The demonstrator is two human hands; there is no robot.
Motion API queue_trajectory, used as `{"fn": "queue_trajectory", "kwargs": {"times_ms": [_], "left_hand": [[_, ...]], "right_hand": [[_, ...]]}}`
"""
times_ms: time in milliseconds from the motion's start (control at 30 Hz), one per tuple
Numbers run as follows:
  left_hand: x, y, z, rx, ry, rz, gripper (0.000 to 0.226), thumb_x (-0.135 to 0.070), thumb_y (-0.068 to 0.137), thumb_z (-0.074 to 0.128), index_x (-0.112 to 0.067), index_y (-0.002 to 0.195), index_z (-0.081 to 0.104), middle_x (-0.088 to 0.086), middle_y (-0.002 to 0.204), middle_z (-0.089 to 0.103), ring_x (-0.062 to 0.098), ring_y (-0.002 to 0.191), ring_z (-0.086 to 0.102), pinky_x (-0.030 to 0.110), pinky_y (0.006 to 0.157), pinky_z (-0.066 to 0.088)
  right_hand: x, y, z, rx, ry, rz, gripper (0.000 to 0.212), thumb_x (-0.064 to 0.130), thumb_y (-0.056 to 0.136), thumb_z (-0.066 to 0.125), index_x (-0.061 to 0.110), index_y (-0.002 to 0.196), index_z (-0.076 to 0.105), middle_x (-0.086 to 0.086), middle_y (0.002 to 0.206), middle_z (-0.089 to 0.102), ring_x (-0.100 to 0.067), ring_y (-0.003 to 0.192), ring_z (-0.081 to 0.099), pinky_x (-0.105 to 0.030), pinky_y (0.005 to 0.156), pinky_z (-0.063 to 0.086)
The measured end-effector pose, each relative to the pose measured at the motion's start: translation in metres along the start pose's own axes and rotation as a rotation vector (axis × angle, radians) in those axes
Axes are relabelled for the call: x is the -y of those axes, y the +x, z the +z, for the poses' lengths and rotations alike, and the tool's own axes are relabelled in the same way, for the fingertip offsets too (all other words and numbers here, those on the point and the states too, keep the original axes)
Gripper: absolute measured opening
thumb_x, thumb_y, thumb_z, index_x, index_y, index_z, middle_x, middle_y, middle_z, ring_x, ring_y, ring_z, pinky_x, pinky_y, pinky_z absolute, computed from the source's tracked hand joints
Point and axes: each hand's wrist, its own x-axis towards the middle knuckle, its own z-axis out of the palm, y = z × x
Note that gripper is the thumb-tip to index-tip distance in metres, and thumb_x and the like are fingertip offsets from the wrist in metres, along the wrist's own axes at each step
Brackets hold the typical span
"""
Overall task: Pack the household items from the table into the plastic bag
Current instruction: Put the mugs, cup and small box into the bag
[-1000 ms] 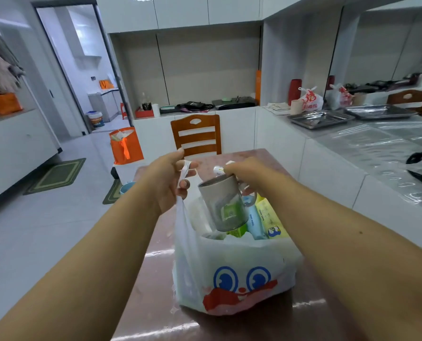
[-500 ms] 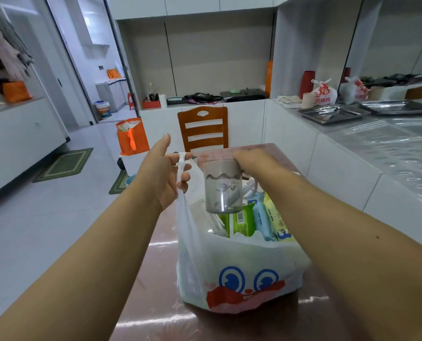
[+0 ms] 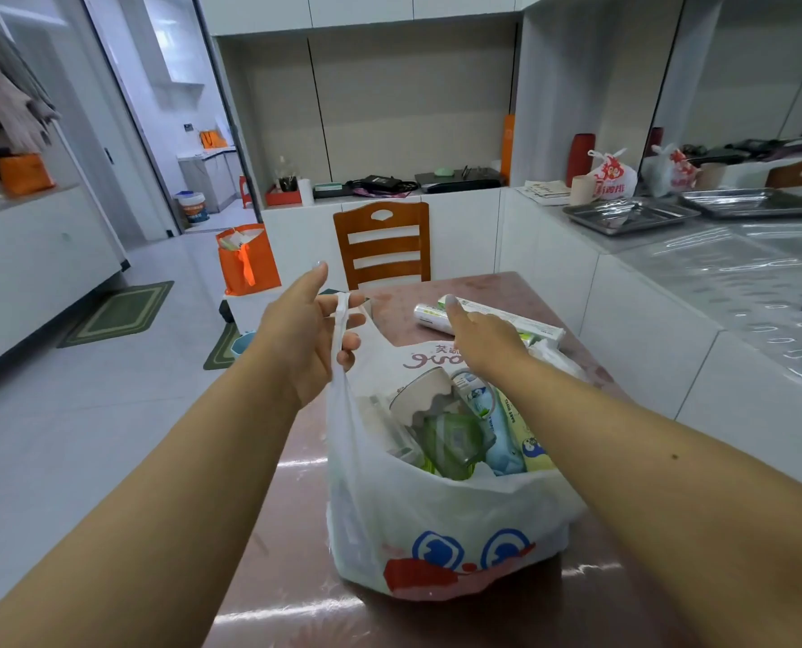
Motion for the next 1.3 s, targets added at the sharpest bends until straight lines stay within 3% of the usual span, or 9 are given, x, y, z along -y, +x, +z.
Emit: {"fn": "queue_trajectory", "kwargs": {"times_ms": [167, 300, 600, 733, 867, 1000, 1100, 1200, 1300], "left_hand": [[-0.003, 0.005, -0.006, -0.085, 0.099, 0.017, 0.062, -0.056, 0.096, 0.033, -0.005, 0.108, 0.066, 0.016, 0.105, 0.069, 0.023, 0.064, 0.062, 0.032, 0.058, 0.054], [-0.013, 0.024, -0.024, -0.243, 0.211, 0.061, 0.058, -0.053, 0.099, 0.030, -0.006, 0.092, 0.064, 0.014, 0.090, 0.070, 0.023, 0.063, 0.063, 0.030, 0.056, 0.051], [-0.023, 0.105, -0.030, -0.326, 0.262, 0.031, 0.044, -0.040, 0.101, 0.036, -0.006, 0.085, 0.060, 0.014, 0.089, 0.066, 0.021, 0.064, 0.059, 0.028, 0.054, 0.047], [-0.022, 0.151, -0.028, -0.345, 0.303, -0.035, 0.042, -0.036, 0.102, 0.037, 0.000, 0.095, 0.058, 0.017, 0.091, 0.062, 0.024, 0.070, 0.058, 0.030, 0.059, 0.048], [-0.016, 0.202, -0.048, -0.455, 0.297, -0.065, 0.040, -0.034, 0.101, 0.039, -0.001, 0.087, 0.057, 0.017, 0.087, 0.060, 0.028, 0.079, 0.058, 0.036, 0.070, 0.050], [0.004, 0.255, -0.088, -0.566, 0.369, -0.062, 0.024, -0.019, 0.096, 0.047, -0.006, 0.077, 0.054, 0.017, 0.079, 0.056, 0.026, 0.064, 0.053, 0.031, 0.062, 0.045], [0.038, 0.293, -0.125, -0.571, 0.546, -0.112, 0.014, -0.012, 0.086, 0.050, -0.009, 0.097, 0.057, 0.019, 0.081, 0.059, 0.030, 0.061, 0.059, 0.029, 0.057, 0.049], [0.085, 0.342, -0.167, -0.568, 0.622, -0.203, 0.050, -0.021, 0.076, 0.055, -0.024, 0.125, 0.046, 0.024, 0.113, 0.063, 0.044, 0.099, 0.065, 0.052, 0.085, 0.055], [0.100, 0.355, -0.170, -0.567, 0.682, -0.277, 0.077, -0.022, 0.076, 0.060, -0.021, 0.145, 0.026, 0.018, 0.115, 0.057, 0.040, 0.106, 0.061, 0.051, 0.091, 0.052]], "right_hand": [[0.009, 0.010, -0.007, 0.227, 0.204, 0.031, 0.076, 0.071, 0.089, 0.010, 0.016, 0.069, 0.058, -0.003, 0.083, 0.061, -0.022, 0.097, 0.057, -0.042, 0.100, 0.042], [0.036, 0.031, -0.031, 0.228, 0.389, -0.035, 0.071, 0.067, 0.092, 0.013, 0.013, 0.082, 0.058, -0.008, 0.090, 0.064, -0.021, 0.088, 0.057, -0.034, 0.079, 0.046], [0.051, 0.117, -0.075, 0.241, 0.286, -0.110, 0.067, 0.063, 0.095, 0.020, 0.010, 0.083, 0.059, -0.011, 0.089, 0.067, -0.024, 0.085, 0.062, -0.033, 0.074, 0.048], [0.042, 0.170, -0.054, 0.304, 0.225, -0.088, 0.067, 0.065, 0.094, 0.023, 0.009, 0.088, 0.060, -0.013, 0.094, 0.068, -0.025, 0.088, 0.063, -0.036, 0.081, 0.052], [0.047, 0.219, -0.012, 0.411, 0.137, -0.099, 0.061, 0.062, 0.095, 0.025, 0.011, 0.088, 0.058, -0.011, 0.091, 0.065, -0.020, 0.077, 0.059, -0.028, 0.067, 0.047], [0.055, 0.254, 0.042, 0.573, 0.017, -0.089, 0.060, 0.054, 0.098, 0.030, 0.003, 0.121, 0.054, -0.013, 0.098, 0.060, -0.025, 0.089, 0.056, -0.032, 0.076, 0.047], [0.056, 0.270, 0.084, 0.628, -0.050, -0.117, 0.063, 0.053, 0.099, 0.030, 0.003, 0.133, 0.046, -0.020, 0.118, 0.061, -0.026, 0.092, 0.057, -0.032, 0.076, 0.048], [0.055, 0.282, 0.120, 0.695, -0.081, -0.124, 0.061, 0.052, 0.099, 0.030, 0.003, 0.134, 0.045, -0.022, 0.122, 0.060, -0.030, 0.095, 0.060, -0.037, 0.083, 0.051], [0.053, 0.291, 0.147, 0.722, -0.098, -0.110, 0.063, 0.053, 0.098, 0.031, 0.002, 0.130, 0.049, -0.020, 0.111, 0.063, -0.031, 0.092, 0.062, -0.034, 0.076, 0.051]]}}
